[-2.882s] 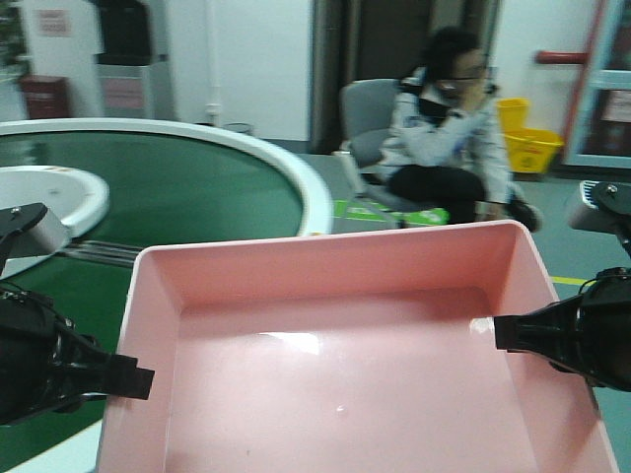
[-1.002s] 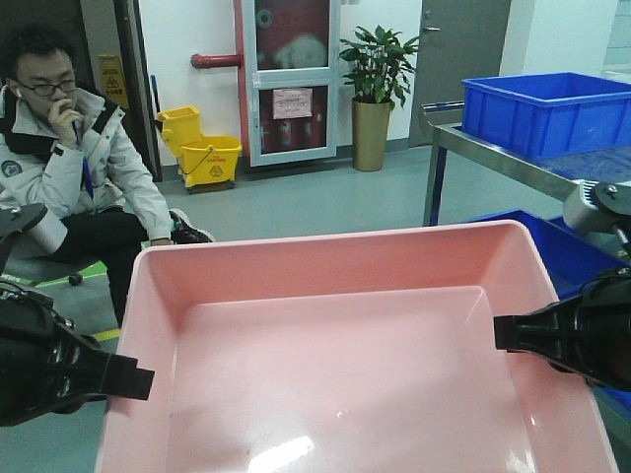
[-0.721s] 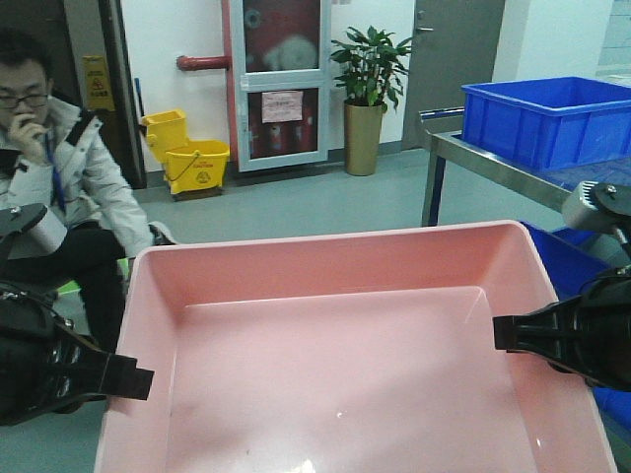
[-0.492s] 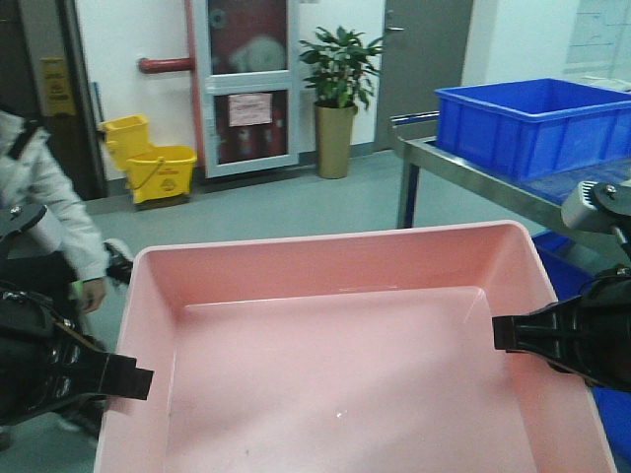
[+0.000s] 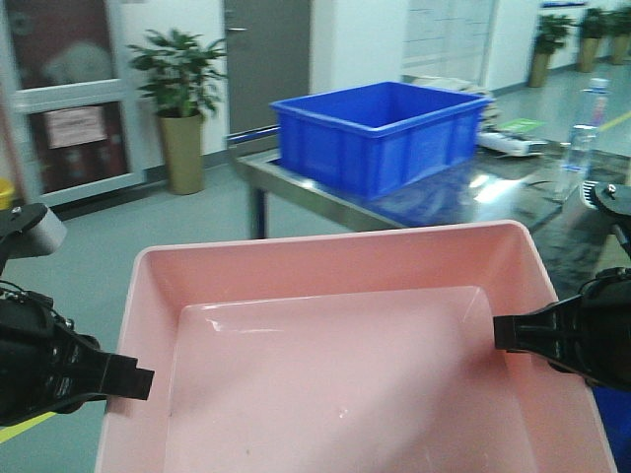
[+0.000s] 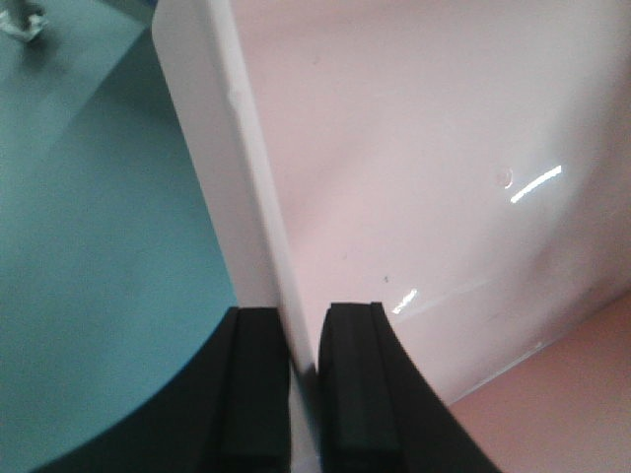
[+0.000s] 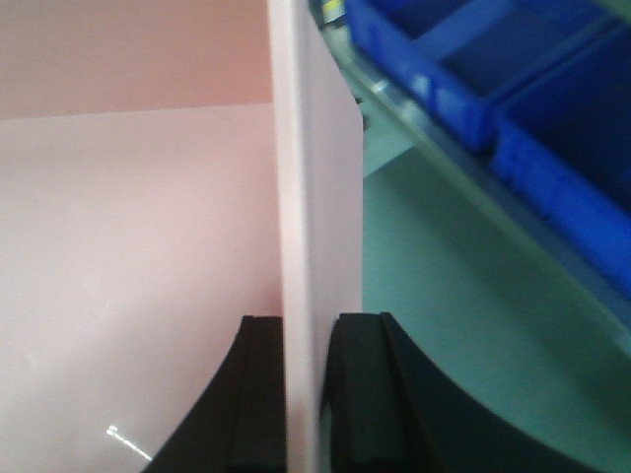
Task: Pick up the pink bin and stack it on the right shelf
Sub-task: 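Hold the pink bin with both grippers while the base drives to the table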
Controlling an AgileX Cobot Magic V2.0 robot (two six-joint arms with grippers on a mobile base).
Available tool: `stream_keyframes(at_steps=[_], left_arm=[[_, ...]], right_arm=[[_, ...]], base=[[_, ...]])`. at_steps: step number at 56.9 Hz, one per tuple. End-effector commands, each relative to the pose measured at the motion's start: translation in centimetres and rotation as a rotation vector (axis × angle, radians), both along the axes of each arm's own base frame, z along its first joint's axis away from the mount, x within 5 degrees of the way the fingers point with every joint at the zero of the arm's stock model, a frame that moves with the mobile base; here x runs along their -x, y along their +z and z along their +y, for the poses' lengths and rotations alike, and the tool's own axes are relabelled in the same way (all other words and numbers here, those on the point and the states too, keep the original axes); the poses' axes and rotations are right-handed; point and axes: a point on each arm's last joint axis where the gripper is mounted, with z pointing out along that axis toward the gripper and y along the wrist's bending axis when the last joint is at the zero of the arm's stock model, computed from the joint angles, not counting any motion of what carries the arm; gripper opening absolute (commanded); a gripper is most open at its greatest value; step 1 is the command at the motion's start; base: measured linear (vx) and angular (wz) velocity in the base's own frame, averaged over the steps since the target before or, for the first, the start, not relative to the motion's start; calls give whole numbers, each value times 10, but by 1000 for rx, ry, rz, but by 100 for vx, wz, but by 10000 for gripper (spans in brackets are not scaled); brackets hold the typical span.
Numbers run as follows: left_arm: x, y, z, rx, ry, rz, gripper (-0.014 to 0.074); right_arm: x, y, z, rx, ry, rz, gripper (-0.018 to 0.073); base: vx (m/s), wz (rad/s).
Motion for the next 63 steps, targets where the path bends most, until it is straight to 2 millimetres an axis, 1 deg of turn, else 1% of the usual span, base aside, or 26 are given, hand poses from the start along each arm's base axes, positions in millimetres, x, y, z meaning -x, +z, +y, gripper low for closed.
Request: stream_keyframes(at_steps=[1,18,63], left_arm=[[2,18,2,34,10,-98,-1],[2,18,2,34,10,-98,-1],[2,18,2,34,10,-98,-1]], right_arm=[[2,27,-2,-68,-19,-164,-8],[2,27,-2,-68,-19,-164,-8],[2,27,-2,-68,-19,-164,-8]], base=[[44,-63],[44,-59],[41,-50]])
